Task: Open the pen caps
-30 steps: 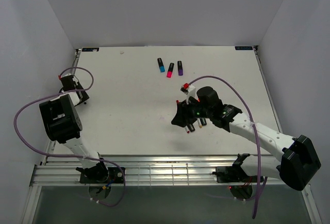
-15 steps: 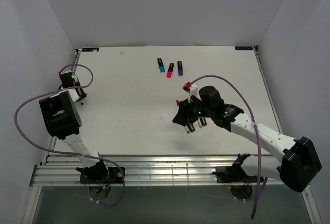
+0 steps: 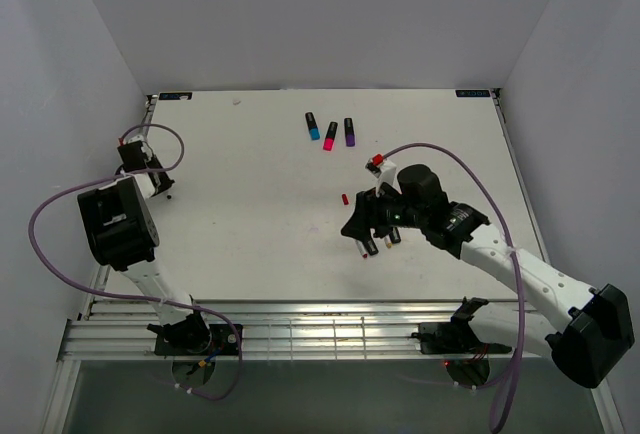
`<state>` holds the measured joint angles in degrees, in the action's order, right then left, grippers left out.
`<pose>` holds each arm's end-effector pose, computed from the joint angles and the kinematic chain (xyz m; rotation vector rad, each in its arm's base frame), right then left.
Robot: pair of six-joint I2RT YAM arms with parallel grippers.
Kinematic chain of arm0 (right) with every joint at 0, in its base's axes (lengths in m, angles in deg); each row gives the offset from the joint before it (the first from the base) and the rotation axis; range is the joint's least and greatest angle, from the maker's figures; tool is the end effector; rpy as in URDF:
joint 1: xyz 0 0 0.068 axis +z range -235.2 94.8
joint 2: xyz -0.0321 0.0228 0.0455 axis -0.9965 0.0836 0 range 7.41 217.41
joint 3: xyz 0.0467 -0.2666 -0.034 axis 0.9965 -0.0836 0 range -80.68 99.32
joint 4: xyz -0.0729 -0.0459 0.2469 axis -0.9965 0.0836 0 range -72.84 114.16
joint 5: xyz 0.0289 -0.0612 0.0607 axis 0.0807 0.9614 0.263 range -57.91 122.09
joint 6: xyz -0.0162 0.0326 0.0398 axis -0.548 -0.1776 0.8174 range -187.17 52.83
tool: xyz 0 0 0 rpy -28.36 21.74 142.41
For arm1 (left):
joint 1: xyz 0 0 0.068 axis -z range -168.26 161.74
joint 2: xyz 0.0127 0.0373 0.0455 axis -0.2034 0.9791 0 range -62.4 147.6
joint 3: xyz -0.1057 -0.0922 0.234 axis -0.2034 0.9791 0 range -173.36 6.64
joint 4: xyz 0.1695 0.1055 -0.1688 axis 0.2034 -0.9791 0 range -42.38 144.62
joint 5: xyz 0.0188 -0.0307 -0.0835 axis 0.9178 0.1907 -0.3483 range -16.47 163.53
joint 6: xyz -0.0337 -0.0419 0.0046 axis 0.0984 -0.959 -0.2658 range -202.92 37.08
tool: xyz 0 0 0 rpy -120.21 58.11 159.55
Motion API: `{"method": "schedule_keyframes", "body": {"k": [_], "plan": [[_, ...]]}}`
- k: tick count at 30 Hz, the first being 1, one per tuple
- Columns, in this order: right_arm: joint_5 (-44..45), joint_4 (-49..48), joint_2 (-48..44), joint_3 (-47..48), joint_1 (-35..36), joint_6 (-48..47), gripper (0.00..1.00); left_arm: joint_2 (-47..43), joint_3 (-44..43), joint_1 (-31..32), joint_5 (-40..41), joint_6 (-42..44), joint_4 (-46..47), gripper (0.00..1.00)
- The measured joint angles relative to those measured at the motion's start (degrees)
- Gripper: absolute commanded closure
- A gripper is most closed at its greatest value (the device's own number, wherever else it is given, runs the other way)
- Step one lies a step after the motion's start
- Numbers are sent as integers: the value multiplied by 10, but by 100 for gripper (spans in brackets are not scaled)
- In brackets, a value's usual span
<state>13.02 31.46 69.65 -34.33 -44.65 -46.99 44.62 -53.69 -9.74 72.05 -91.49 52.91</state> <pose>0.1766 0.1663 0.2837 -0.6017 2.1401 0.9640 0.3556 0.1391 0.1467 -0.6151 2.3369 0.0721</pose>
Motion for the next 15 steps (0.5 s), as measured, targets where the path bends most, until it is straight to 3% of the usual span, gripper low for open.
{"method": "schedule_keyframes", "body": {"k": [4, 9, 15], "plan": [[19, 29, -18, 38, 0, 9, 39, -30, 29, 14, -42, -22, -8, 100], [51, 53, 0, 96, -4, 12, 21, -158, 121, 57, -148, -74, -23, 100], [41, 40, 69, 125, -11, 26, 18, -372, 209, 230, -255, -136, 2, 100]]}}
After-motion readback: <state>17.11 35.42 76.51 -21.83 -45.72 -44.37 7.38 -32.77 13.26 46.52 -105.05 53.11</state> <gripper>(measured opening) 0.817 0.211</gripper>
